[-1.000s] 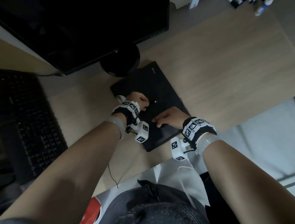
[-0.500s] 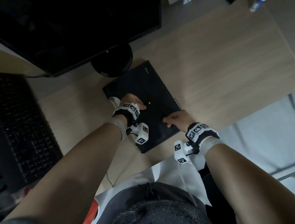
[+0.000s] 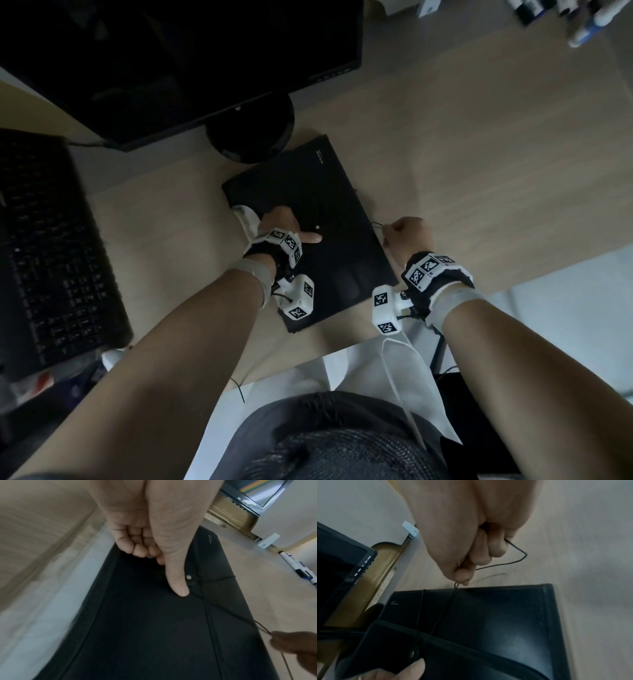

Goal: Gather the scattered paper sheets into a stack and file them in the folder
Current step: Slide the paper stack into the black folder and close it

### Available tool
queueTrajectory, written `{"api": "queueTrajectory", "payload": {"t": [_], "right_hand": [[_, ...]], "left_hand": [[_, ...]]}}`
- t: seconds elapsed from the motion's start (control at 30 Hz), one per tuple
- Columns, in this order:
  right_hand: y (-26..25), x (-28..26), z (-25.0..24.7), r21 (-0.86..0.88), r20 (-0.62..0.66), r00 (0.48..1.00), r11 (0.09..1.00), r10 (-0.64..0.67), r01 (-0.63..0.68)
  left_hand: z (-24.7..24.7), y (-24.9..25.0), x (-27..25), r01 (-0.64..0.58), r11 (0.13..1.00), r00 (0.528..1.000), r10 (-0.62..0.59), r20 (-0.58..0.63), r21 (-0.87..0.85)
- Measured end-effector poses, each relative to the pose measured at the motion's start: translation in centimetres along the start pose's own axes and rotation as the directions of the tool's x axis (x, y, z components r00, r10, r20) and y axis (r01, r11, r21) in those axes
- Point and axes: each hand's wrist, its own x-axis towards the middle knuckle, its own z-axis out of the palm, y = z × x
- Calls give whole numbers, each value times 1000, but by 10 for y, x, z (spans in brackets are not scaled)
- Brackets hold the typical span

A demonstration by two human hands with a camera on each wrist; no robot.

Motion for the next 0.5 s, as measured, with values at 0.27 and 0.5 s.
{"api": "queueTrajectory", "payload": {"t": [0.27,0.5], "right_hand": [[-39,30,-24,69,200,979,997,-46,33],[-69,-4,-16,330,472,855,942,-217,57]], "left_hand": [[-1,-5,-6,-103,995,995,103,5,-1],[0,12,-21,54,933,967,40,253,-356]]}}
